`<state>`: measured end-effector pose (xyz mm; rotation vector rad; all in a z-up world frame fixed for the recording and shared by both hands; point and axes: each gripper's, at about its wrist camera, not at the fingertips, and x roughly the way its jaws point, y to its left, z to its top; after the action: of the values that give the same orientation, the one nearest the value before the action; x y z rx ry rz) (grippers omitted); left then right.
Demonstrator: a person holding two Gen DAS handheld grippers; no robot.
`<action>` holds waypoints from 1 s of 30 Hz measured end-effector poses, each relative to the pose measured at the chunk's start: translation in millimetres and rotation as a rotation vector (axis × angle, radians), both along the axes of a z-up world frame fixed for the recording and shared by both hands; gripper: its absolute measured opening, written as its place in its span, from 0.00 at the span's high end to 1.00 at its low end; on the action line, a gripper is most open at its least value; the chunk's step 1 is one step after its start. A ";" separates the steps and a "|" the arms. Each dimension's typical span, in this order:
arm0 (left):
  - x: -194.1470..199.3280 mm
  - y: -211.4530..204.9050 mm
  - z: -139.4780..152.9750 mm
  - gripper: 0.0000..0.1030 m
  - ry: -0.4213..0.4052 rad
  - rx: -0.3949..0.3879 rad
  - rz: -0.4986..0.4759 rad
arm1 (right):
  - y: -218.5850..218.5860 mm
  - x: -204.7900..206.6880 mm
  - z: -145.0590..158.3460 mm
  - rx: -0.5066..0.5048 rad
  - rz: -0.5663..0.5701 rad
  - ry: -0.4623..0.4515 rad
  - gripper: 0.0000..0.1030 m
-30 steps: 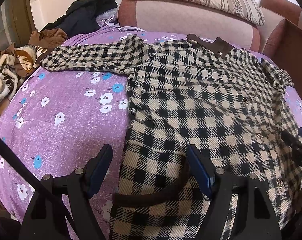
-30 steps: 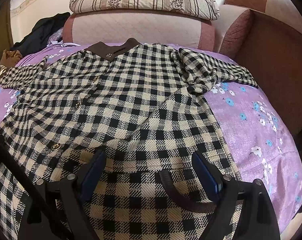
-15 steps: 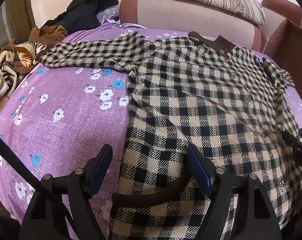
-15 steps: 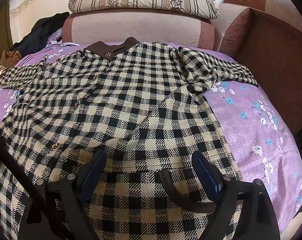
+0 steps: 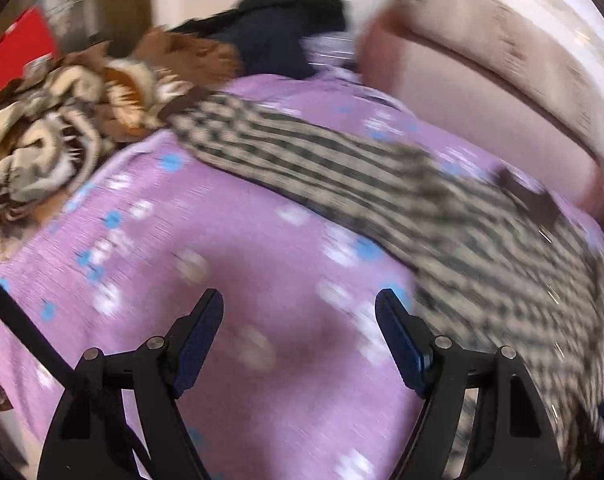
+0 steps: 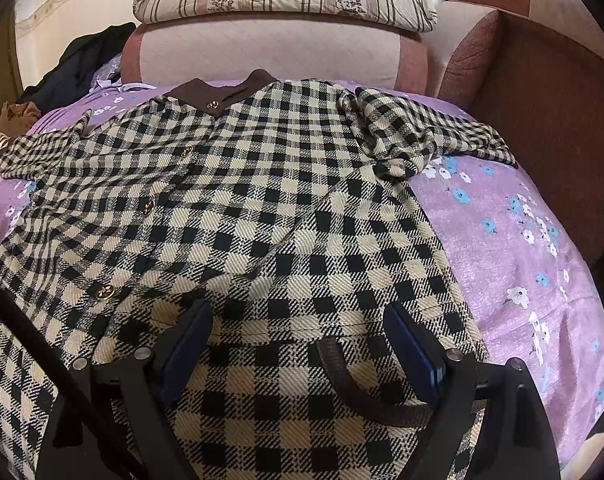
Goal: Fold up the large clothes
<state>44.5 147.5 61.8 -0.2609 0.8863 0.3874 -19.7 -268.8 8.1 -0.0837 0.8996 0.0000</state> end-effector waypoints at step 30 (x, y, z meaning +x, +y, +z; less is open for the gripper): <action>78.6 251.4 -19.7 1.00 -0.148 -0.200 0.533 | 4.6 23.0 -19.4 0.014 -0.001 0.033 0.06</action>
<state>123.1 398.8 42.1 -0.7087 0.7010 0.7634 3.2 -264.3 -11.3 -0.0700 0.9328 0.0066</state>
